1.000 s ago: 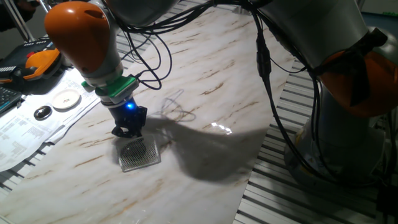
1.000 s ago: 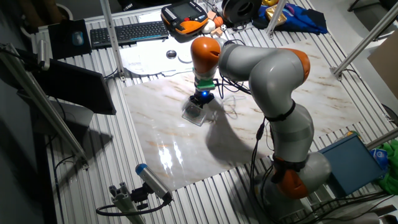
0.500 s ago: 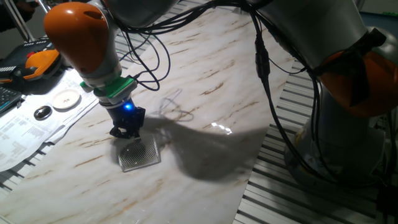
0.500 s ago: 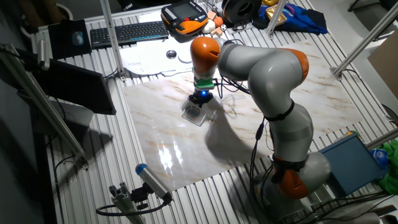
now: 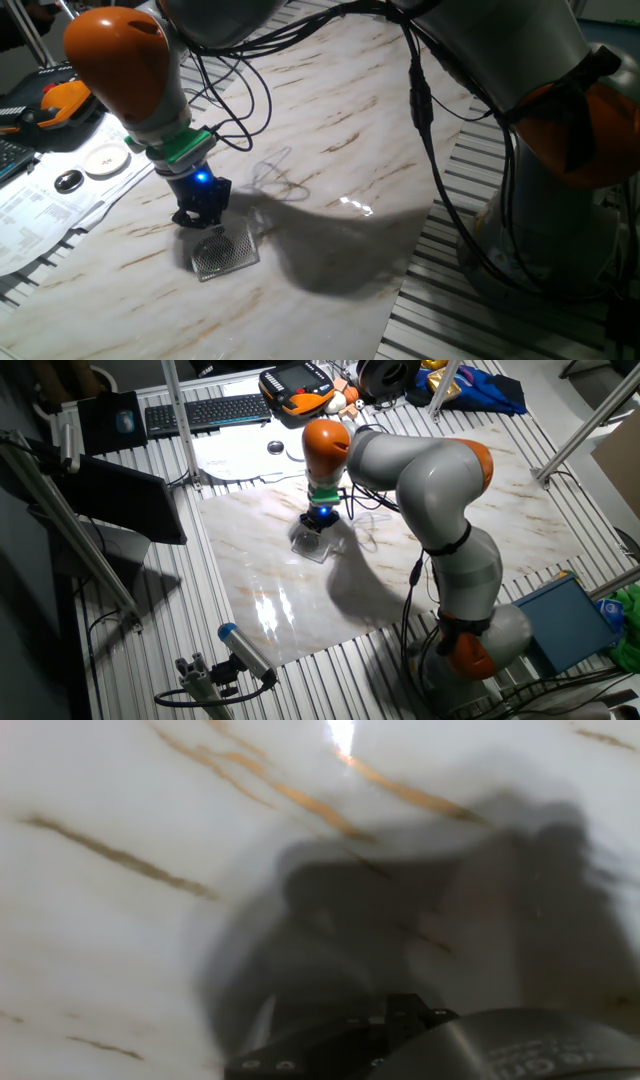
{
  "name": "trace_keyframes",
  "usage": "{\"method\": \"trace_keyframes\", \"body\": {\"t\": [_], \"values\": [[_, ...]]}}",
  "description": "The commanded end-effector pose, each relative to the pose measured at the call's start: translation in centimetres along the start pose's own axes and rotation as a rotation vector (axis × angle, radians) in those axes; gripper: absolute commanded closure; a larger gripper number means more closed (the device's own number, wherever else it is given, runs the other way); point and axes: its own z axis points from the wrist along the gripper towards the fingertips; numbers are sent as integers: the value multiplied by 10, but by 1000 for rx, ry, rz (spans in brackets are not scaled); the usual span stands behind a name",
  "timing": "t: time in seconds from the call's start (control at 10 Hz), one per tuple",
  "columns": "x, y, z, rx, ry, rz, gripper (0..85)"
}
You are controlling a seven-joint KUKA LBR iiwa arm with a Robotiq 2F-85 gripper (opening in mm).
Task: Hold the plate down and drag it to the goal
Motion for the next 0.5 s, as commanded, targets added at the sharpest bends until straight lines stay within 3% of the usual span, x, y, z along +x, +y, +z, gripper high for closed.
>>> {"method": "trace_keyframes", "body": {"t": [0.0,0.3,0.4], "values": [[-1,-1,-1,2,0,-3,850],[-13,-15,-12,12,10,-41,850],[-19,-23,-19,24,-3,-64,850]]}}
